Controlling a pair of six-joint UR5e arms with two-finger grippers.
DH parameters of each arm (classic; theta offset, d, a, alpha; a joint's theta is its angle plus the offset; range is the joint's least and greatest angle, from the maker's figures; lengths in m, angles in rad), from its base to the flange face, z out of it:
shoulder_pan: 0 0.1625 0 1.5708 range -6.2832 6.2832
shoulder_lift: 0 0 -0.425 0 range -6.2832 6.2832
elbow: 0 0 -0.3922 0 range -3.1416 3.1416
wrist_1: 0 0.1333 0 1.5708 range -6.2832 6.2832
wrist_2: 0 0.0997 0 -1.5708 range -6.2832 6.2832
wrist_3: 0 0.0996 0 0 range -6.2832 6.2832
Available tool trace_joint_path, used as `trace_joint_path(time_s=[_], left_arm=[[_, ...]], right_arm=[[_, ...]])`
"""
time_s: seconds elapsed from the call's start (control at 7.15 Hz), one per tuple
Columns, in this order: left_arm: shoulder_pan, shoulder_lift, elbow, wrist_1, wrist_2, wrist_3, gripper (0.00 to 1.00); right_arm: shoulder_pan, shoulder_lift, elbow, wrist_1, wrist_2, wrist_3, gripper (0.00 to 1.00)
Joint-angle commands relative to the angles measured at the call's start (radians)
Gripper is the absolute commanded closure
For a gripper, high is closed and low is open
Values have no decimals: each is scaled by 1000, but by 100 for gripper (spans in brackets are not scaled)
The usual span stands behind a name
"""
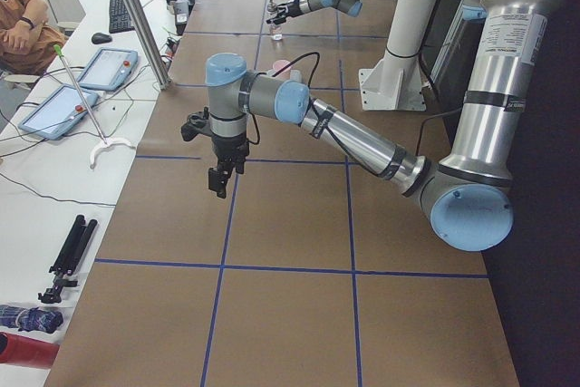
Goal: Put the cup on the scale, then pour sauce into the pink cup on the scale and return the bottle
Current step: 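Lower the glass bottle with the right gripper onto the table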
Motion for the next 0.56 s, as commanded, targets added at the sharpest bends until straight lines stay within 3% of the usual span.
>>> trace_joint_path(time_s=[0.0, 0.42], left_arm=[[0, -1, 0, 2, 0, 0, 0], [-2, -8, 0, 2, 2, 0, 0]], right_arm=[[-1, 0, 4, 0, 1, -2, 0], [1, -7, 13, 2, 1, -2, 0]])
